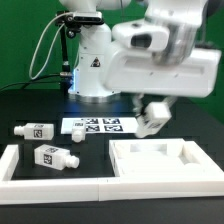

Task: Assemble one leg

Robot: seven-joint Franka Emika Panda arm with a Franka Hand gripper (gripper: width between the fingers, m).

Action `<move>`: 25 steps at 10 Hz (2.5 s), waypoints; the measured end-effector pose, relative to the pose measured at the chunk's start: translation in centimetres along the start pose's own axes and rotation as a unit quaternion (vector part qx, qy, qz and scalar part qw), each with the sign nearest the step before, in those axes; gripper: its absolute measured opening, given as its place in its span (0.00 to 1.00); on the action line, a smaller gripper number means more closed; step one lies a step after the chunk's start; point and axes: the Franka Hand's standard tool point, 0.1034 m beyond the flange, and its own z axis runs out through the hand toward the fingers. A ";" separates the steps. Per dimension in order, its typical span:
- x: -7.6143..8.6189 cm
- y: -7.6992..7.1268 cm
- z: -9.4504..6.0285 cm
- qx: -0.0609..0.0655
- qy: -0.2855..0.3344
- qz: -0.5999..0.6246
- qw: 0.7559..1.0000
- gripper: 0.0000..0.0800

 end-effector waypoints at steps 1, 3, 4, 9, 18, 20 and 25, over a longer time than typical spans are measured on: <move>0.9 -1.2 -1.1 0.005 0.047 0.002 0.999 0.35; 1.7 -1.6 -1.7 0.008 0.100 0.011 0.995 0.35; 1.8 -1.6 -1.5 0.009 0.125 0.011 0.992 0.35; 2.6 -2.0 -1.6 0.035 0.291 0.040 0.955 0.35; 3.0 -3.9 0.5 0.033 0.343 0.042 0.938 0.35; 2.6 -4.9 1.9 0.035 0.337 0.035 0.940 0.35; 2.2 -6.7 4.2 0.038 0.326 0.023 0.944 0.35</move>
Offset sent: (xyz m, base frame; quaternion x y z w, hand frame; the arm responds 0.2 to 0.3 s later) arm 0.0000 0.0000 0.0000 0.0000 0.1296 0.0000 0.9916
